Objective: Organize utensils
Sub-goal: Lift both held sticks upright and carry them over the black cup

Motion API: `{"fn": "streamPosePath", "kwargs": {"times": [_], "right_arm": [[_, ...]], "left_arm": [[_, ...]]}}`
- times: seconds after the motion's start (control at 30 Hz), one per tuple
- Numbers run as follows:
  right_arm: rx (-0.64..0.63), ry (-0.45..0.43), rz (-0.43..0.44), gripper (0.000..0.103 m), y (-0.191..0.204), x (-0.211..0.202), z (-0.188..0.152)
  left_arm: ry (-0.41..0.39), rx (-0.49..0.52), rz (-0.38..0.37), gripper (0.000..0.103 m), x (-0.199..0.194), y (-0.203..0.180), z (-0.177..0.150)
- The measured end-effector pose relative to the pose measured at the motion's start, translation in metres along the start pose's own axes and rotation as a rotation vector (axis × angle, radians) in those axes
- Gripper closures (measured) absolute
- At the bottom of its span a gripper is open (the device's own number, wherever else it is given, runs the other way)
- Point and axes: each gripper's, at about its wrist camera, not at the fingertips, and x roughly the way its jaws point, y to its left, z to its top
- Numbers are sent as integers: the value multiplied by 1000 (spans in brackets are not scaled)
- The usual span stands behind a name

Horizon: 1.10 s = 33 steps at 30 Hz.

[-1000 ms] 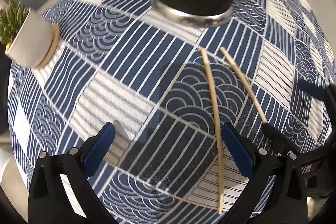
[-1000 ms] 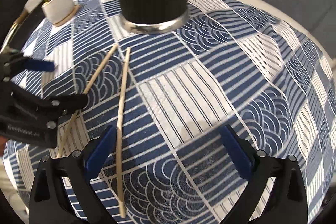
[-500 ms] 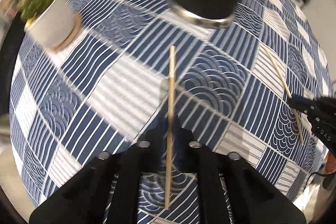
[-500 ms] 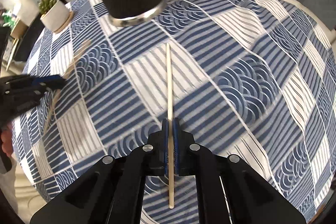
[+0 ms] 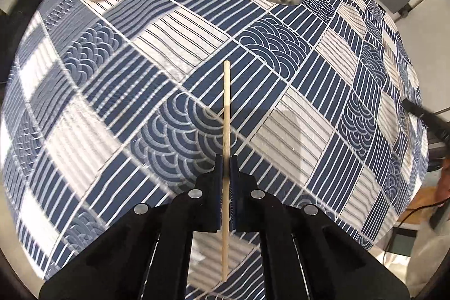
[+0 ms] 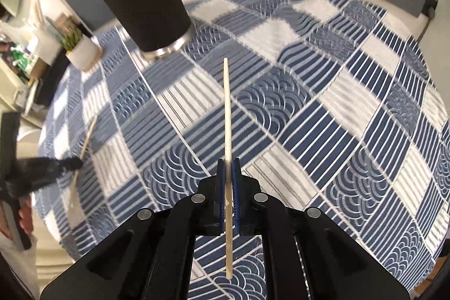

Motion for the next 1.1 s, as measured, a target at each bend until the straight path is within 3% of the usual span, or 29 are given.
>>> {"fn": "streamPosePath", "kwargs": {"times": [0.3,0.43,0.6,0.73,0.83,1.1], "right_arm": [[10,-181,71,98,4,-67,32],[6,-254,100,98,6,-97,56],[-57,-332,66,98,19,-124,86],[-110,-394,53,98,34,-140,112],[-131,-433,73,98,44,-150,131],[-170,-536,165,98,66,-153,174]], "left_arm": [[-157,27,73,98,-78,-5,18],[-208,51,70,98,-100,-14,42],[-283,57,39,98,-135,-17,75],[-340,107,127,98,-151,-30,102],[-362,127,131,98,-157,-36,121],[-502,204,19,98,-189,-59,166]]}}
